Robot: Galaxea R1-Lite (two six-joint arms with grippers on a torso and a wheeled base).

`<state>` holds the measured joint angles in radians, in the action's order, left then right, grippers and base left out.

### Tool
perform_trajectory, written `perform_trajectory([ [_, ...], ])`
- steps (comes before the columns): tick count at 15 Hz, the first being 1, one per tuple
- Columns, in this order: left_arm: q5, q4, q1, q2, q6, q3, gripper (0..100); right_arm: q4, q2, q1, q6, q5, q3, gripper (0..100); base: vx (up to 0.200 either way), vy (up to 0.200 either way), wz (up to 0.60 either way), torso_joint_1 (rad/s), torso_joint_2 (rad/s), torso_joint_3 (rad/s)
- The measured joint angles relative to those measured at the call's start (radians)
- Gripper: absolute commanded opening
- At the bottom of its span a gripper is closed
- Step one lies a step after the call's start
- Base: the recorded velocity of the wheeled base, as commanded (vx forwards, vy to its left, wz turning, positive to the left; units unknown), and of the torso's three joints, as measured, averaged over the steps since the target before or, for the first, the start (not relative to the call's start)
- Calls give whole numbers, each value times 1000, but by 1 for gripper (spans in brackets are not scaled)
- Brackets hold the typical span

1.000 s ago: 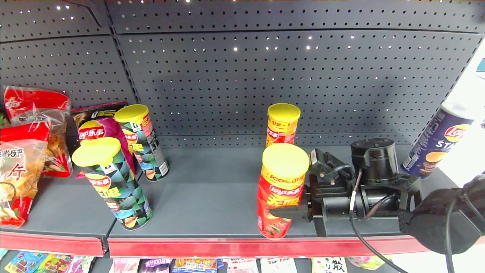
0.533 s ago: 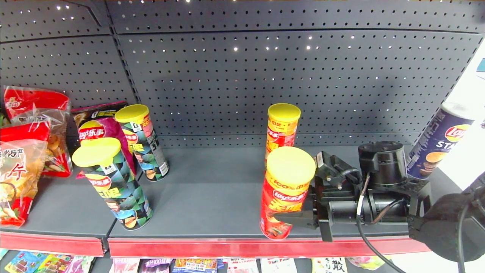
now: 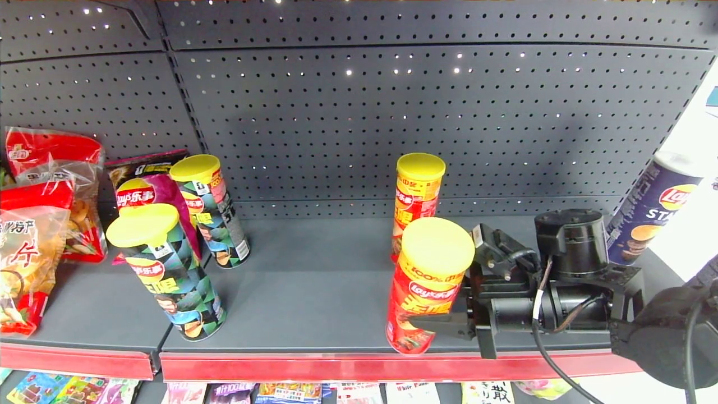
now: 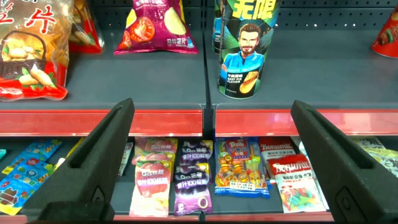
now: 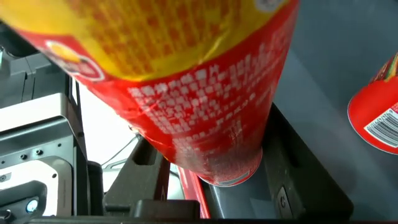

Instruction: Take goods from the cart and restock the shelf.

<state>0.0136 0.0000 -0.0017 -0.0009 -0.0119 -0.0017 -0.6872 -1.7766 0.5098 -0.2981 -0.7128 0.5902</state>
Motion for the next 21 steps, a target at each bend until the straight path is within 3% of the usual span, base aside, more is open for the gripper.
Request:
perform_trajectory([
  [21, 0, 0, 0, 0, 0, 0, 100, 18, 0, -46, -8, -5, 20, 0, 0, 0, 0, 0, 0, 0],
])
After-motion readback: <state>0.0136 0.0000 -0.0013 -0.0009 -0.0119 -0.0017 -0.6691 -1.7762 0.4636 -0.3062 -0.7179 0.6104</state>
